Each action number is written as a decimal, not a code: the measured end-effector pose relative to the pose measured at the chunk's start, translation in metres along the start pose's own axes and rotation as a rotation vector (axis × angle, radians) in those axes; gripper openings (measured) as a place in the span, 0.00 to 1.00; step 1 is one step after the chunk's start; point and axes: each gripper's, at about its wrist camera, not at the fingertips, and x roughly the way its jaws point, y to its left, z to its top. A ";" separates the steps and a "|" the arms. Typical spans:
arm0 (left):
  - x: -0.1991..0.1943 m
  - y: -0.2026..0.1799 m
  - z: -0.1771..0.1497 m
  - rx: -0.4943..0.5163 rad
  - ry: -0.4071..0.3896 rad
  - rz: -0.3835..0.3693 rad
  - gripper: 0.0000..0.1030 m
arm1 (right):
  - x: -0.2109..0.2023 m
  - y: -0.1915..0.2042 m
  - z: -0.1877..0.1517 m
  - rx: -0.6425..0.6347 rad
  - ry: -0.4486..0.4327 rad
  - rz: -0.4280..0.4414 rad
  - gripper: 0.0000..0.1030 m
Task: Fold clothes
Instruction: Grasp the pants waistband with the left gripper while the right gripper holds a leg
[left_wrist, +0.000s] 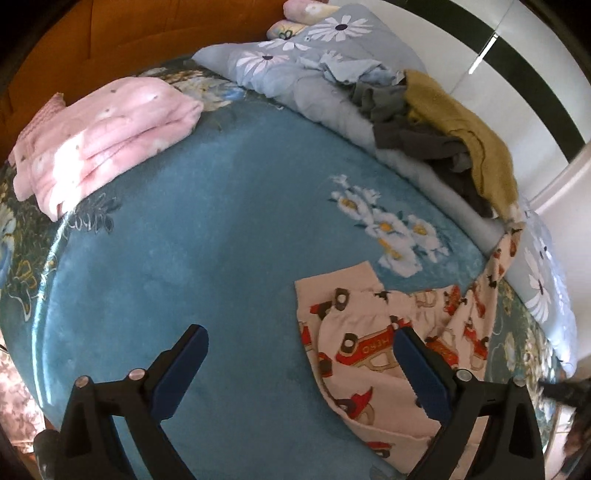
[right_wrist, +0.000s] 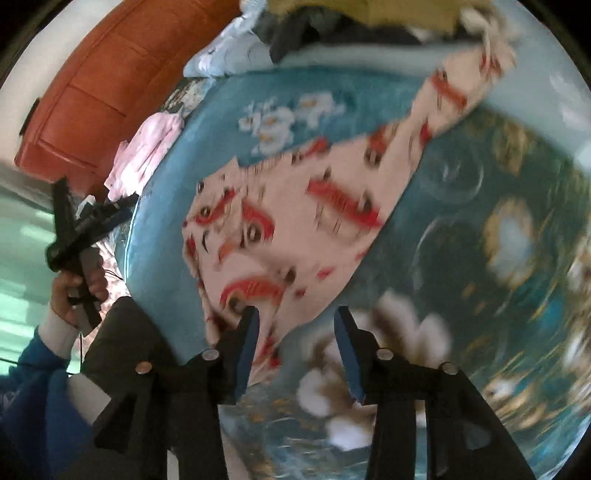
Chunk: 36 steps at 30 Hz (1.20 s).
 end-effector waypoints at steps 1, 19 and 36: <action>0.002 0.000 0.001 0.001 0.002 -0.001 0.94 | -0.001 -0.001 0.013 -0.001 -0.034 -0.010 0.43; 0.054 -0.041 0.018 0.178 0.089 -0.039 0.86 | 0.165 0.027 0.160 -0.232 0.097 -0.206 0.44; 0.091 -0.026 0.003 0.147 0.218 -0.122 0.42 | 0.139 0.023 0.139 -0.189 0.050 -0.114 0.08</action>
